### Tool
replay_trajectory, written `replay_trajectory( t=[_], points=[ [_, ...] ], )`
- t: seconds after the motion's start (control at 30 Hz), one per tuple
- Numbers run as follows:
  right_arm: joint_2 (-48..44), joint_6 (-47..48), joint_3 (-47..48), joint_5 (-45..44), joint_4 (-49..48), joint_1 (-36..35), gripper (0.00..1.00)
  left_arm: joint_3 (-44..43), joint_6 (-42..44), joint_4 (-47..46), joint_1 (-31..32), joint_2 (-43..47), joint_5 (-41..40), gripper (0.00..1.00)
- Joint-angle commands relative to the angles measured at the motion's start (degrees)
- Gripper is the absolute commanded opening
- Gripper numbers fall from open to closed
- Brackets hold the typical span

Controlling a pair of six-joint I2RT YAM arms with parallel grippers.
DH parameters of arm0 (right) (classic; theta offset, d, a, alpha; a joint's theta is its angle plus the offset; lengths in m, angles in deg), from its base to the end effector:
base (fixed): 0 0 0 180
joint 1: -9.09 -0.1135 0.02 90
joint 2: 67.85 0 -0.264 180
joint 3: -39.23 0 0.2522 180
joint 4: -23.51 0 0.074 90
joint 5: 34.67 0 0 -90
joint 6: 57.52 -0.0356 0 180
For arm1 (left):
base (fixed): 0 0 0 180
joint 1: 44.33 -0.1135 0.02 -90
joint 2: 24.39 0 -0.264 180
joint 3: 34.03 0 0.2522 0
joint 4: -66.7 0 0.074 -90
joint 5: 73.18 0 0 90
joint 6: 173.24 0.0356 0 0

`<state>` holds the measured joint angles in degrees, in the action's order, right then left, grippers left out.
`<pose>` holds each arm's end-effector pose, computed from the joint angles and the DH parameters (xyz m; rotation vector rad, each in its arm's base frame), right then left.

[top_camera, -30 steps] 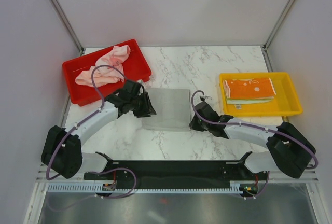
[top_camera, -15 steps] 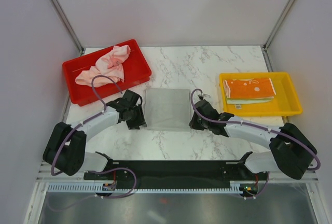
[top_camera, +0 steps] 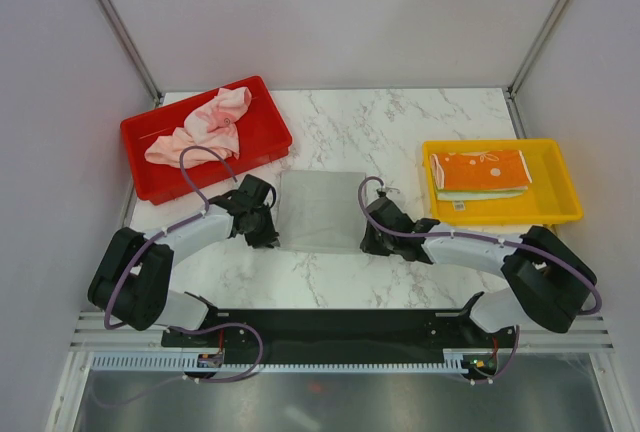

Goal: Fold and stack the towels
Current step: Fold the towel

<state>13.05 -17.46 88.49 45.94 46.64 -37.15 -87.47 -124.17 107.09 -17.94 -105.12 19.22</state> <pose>0.1812 0.1808 0.1527 0.1502 2.5702 0.4669 0.2172 -0.1094 0.1571 -0.3451 2.7973 -0.3573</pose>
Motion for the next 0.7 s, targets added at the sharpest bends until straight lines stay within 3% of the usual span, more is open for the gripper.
replay_trajectory(
  t=[0.0, 0.07, 0.13, 0.2, 0.27, 0.67],
  points=[
    [1.8, -0.6, 0.6, -3.0, -0.7, -0.7, 0.27, -0.1, -0.9, -1.8, 0.2, 0.2, -1.7, 0.22],
    [2.3, -0.6, 0.8, -3.4, -0.8, -1.0, 0.27, -0.4, -0.8, -1.7, 0.2, 0.6, -1.8, 0.09],
    [2.2, -0.8, 0.7, -4.0, -0.5, -1.3, 0.17, -0.7, -0.7, -1.4, 0.2, 1.0, -1.6, 0.02],
    [0.7, -0.6, 0.9, -4.8, -0.1, -1.5, 0.05, -1.7, -0.6, -0.6, 0.2, 1.2, -0.8, 0.02],
    [-0.4, -0.3, 1.8, -5.7, 1.2, -1.4, 0.00, -3.5, -0.3, 0.7, 0.2, 1.5, -0.6, 0.02],
    [-3.6, 1.9, 6.6, -6.4, 6.0, -1.4, 0.00, -8.1, -0.6, 5.5, 2.4, 4.4, -1.2, 0.02]
  ],
)
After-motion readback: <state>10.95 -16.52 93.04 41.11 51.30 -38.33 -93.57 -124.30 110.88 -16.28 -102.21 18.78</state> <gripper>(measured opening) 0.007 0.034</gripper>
